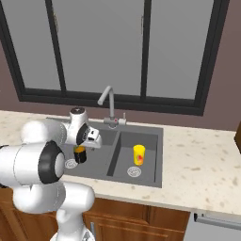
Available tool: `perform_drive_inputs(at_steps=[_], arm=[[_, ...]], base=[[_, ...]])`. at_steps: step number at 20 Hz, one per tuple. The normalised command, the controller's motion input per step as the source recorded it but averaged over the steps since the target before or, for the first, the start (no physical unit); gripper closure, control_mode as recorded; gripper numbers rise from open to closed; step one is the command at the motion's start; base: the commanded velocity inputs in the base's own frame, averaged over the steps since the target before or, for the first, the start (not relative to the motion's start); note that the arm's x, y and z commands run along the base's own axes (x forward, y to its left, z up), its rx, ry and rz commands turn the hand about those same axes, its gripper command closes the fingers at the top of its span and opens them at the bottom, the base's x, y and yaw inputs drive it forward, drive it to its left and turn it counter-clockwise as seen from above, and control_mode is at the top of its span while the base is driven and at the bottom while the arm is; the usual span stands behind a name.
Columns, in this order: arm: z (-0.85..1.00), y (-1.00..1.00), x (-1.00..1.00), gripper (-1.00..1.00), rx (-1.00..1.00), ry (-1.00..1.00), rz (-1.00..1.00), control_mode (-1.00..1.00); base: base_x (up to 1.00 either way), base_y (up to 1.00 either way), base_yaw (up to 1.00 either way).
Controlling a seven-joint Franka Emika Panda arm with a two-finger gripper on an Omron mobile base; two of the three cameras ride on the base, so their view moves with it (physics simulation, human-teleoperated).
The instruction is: Place the mug in the left basin and the cup in the right basin of the sink.
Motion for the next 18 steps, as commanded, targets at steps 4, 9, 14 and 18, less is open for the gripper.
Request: perform_drive_inputs(at_steps=[4,9,14,18], arm=[[0.41,-0.13,-0.69,-1.0,0.0,-0.01,0.0,-1.0],[0.47,-0.19,-0.51,-1.0,0.0,0.0,0.0,-1.0],[0.52,-0.18,-0.47,-1.0,0.0,0.0,0.0,-1.0],[0.54,-0.16,-0.44,-1.0,0.0,0.0,0.0,-1.0]], base=[[0.0,0.0,0.0],[0.0,0.0,0.0],[0.0,0.0,0.0],[0.0,0.0,0.0]])
